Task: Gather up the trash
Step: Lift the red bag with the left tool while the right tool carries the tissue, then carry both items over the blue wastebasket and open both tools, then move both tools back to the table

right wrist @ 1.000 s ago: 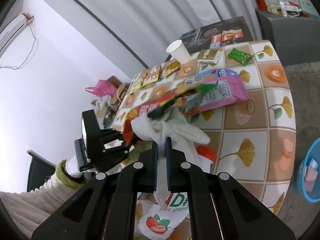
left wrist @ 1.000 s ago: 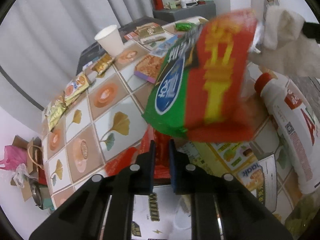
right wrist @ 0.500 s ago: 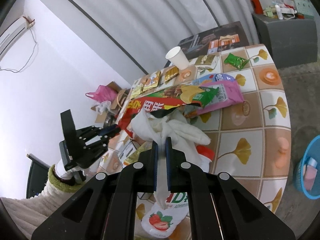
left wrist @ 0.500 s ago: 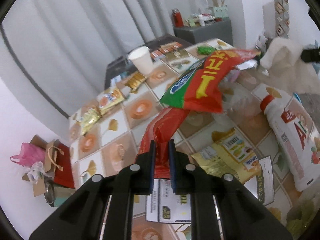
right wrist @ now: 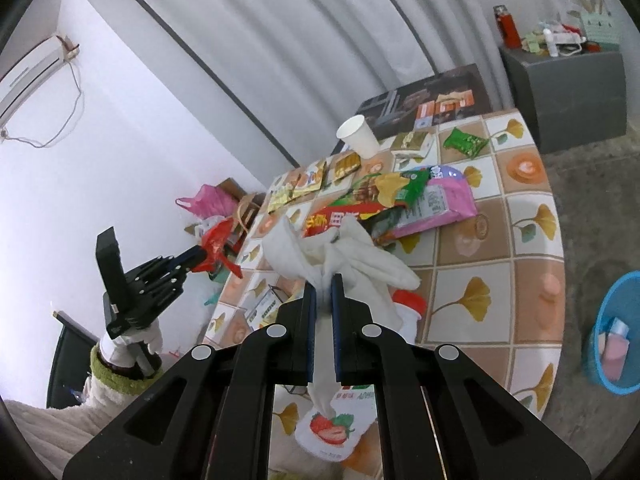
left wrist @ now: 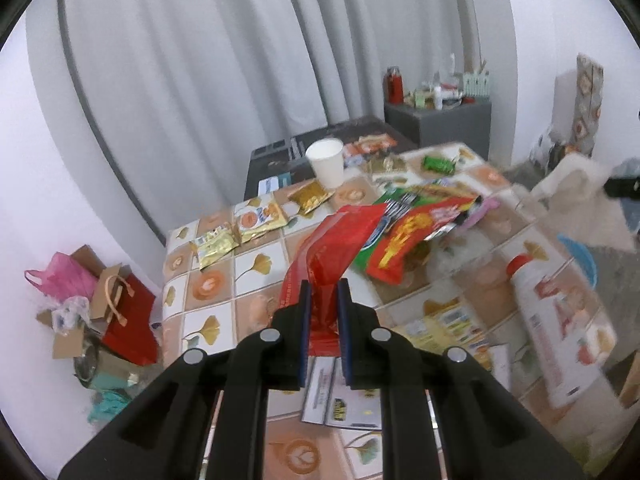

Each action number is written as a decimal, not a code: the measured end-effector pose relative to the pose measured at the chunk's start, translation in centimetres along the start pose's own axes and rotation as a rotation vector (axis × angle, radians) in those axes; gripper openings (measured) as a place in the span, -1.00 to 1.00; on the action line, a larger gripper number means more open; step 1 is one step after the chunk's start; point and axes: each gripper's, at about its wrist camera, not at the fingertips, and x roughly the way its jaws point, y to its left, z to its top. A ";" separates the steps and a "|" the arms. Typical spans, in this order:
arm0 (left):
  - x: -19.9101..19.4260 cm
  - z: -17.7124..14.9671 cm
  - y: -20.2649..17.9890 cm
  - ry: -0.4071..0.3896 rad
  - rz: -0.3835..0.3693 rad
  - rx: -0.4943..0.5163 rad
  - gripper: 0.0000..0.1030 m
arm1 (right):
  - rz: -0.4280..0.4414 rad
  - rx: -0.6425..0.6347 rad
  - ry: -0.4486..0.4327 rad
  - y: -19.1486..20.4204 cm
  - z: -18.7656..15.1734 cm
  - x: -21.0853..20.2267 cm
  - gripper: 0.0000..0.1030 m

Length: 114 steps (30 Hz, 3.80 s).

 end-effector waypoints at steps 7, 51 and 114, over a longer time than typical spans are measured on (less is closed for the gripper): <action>-2.4 2.1 -2.7 -0.102 -0.150 -0.036 -0.77 | -0.024 0.066 -0.070 -1.4 -1.6 -3.0 -0.89; 18.4 12.2 -55.2 0.468 -0.861 0.288 -0.75 | -0.369 0.862 -0.332 -33.6 -13.6 -17.6 -0.89; 0.6 -7.7 -8.1 0.023 -0.248 -0.136 0.31 | -0.015 -0.039 0.145 -1.0 1.0 4.8 0.01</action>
